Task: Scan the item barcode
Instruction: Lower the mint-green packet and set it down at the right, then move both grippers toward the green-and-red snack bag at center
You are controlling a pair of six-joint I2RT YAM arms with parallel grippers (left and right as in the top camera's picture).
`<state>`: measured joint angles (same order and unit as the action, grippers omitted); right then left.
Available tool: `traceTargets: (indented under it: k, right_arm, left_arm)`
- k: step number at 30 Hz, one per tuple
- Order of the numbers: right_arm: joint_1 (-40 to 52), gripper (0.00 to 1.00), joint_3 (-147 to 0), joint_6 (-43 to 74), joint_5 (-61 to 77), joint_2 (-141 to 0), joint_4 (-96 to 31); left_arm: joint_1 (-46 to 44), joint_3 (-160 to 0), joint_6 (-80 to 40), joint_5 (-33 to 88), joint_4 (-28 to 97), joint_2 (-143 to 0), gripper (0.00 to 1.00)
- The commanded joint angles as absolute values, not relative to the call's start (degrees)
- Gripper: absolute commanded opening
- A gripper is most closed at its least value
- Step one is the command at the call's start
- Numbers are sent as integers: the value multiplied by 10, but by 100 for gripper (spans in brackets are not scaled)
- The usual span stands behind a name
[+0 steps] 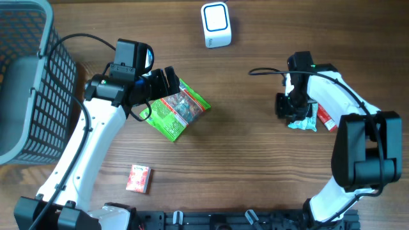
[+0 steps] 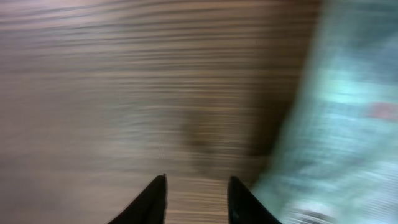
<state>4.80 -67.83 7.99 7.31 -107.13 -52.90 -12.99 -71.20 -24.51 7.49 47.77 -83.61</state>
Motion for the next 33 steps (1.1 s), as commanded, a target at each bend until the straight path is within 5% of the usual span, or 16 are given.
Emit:
traceTargets:
  k: [1, 5, 6, 7, 10, 15, 16, 18, 19, 24, 33]
  right_arm:
    - [50, 39, -682, 3, 333, -1066, -509]
    - [57, 45, -682, 7, 474, -1066, -461]
    - [59, 57, -681, 24, 498, -1066, -449]
    - [62, 80, -680, 54, 512, -1066, -437]
    - [72, 100, -680, 147, 516, -1066, -414]
    - [122, 100, -680, 173, 510, -1066, -397]
    - [131, 100, -680, 181, 502, -1066, -396]
    - [159, 99, -680, 229, 457, -1066, -393]
    - [173, 99, -680, 255, 432, -1066, -391]
    - [244, 83, -679, 334, 399, -1066, -336]
    - [314, 74, -679, 411, 314, -1066, -280]
  left_arm:
    - [-126, -713, -244, 74, 477, -835, 100]
    - [-126, -713, -244, 74, 477, -835, 100]
    - [-126, -713, -244, 74, 477, -835, 100]
    - [-126, -713, -244, 74, 477, -835, 100]
    - [-126, -713, -244, 74, 477, -835, 100]
    - [-126, -713, -236, 67, 457, -835, 98]
    - [-126, -713, -226, 65, 457, -836, 84]
    - [-126, -713, -223, 41, 467, -839, 21]
    - [-125, -713, -223, 22, 472, -841, 5]
    - [-124, -713, -208, -51, 477, -859, 4]
    - [-116, -713, -152, -55, 412, -948, 4]
